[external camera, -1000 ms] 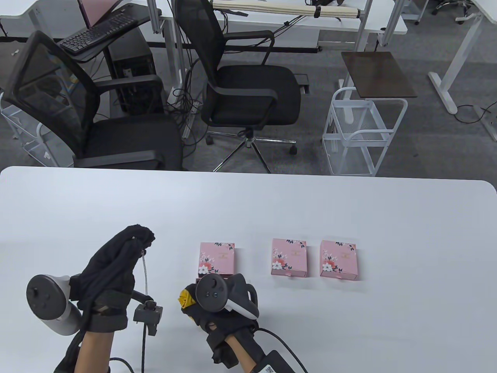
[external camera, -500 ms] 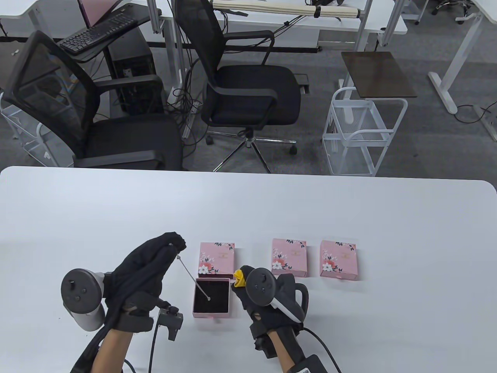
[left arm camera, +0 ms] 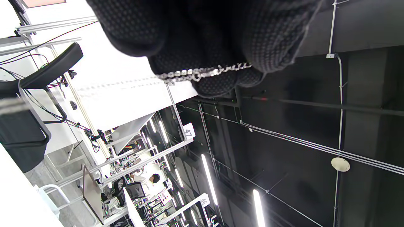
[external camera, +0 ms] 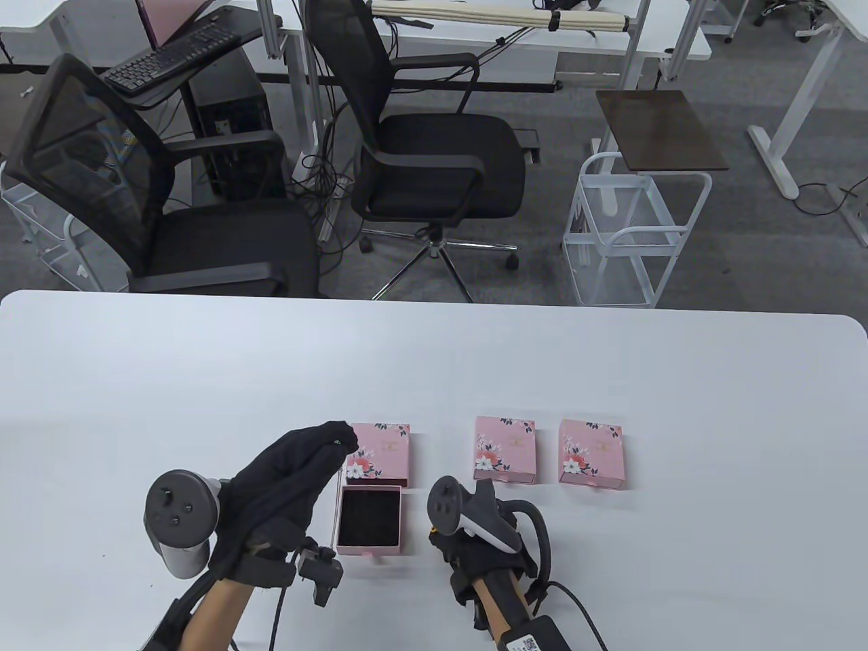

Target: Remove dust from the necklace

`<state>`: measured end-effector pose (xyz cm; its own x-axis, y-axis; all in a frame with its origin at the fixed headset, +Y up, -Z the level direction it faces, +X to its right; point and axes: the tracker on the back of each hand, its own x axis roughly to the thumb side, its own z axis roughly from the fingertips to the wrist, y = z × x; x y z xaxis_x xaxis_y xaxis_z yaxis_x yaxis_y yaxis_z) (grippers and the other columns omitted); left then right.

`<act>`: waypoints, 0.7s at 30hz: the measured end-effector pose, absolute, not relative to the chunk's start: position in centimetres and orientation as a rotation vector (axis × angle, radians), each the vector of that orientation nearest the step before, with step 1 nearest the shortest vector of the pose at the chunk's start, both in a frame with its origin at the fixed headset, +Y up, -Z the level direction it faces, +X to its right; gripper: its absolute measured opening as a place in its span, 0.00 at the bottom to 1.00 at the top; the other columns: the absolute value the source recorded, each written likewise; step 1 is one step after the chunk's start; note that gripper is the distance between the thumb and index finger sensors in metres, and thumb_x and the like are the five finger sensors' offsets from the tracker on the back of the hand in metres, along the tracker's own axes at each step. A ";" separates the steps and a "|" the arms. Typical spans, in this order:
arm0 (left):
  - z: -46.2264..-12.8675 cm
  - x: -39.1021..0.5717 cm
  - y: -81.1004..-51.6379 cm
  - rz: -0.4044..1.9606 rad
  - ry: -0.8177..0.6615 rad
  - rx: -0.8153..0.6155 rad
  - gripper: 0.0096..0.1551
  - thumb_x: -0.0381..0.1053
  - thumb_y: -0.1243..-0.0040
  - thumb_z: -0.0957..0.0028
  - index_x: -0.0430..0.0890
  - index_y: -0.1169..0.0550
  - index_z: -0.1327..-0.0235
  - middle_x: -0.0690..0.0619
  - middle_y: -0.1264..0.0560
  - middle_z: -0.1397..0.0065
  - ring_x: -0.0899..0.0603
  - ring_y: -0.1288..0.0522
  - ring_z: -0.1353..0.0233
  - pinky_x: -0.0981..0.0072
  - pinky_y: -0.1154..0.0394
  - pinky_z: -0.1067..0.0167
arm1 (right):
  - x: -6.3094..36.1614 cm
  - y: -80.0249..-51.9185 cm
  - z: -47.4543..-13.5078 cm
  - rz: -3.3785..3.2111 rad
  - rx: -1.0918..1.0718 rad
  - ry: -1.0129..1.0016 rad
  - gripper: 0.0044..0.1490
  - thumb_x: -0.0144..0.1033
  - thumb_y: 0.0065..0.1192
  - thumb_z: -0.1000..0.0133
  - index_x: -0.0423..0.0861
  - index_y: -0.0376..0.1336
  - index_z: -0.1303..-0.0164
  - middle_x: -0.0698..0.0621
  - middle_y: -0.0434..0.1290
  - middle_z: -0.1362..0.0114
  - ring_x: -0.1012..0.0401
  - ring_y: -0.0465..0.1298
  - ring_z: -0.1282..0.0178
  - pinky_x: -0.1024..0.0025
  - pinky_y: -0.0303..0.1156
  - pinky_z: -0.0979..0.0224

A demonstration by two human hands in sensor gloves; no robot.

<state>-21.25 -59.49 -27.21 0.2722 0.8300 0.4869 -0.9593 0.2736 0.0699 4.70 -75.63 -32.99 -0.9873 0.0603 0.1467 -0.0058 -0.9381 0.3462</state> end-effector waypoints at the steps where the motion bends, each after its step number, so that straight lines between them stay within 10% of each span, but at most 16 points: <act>1: -27.2 -21.2 -59.5 1.247 -0.392 0.389 0.19 0.58 0.33 0.40 0.56 0.15 0.39 0.54 0.14 0.38 0.46 0.20 0.38 0.55 0.21 0.43 | 4.5 -75.7 -32.9 3.058 0.253 0.571 0.48 0.50 0.64 0.33 0.37 0.49 0.13 0.30 0.60 0.18 0.34 0.66 0.28 0.40 0.64 0.27; 10: -27.4 -20.9 -59.9 1.239 -0.389 0.372 0.19 0.58 0.33 0.40 0.56 0.15 0.39 0.54 0.14 0.38 0.46 0.20 0.39 0.55 0.21 0.43 | 5.1 -72.8 -32.4 2.965 0.312 0.408 0.56 0.51 0.66 0.35 0.35 0.42 0.11 0.27 0.51 0.14 0.30 0.61 0.24 0.36 0.61 0.25; 21: -27.9 -21.0 -60.5 1.249 -0.370 0.342 0.19 0.58 0.33 0.40 0.56 0.15 0.39 0.54 0.14 0.38 0.46 0.20 0.39 0.55 0.21 0.43 | 5.8 -64.0 -30.1 2.377 0.496 -0.063 0.43 0.42 0.68 0.34 0.37 0.53 0.15 0.33 0.63 0.19 0.35 0.68 0.27 0.39 0.65 0.27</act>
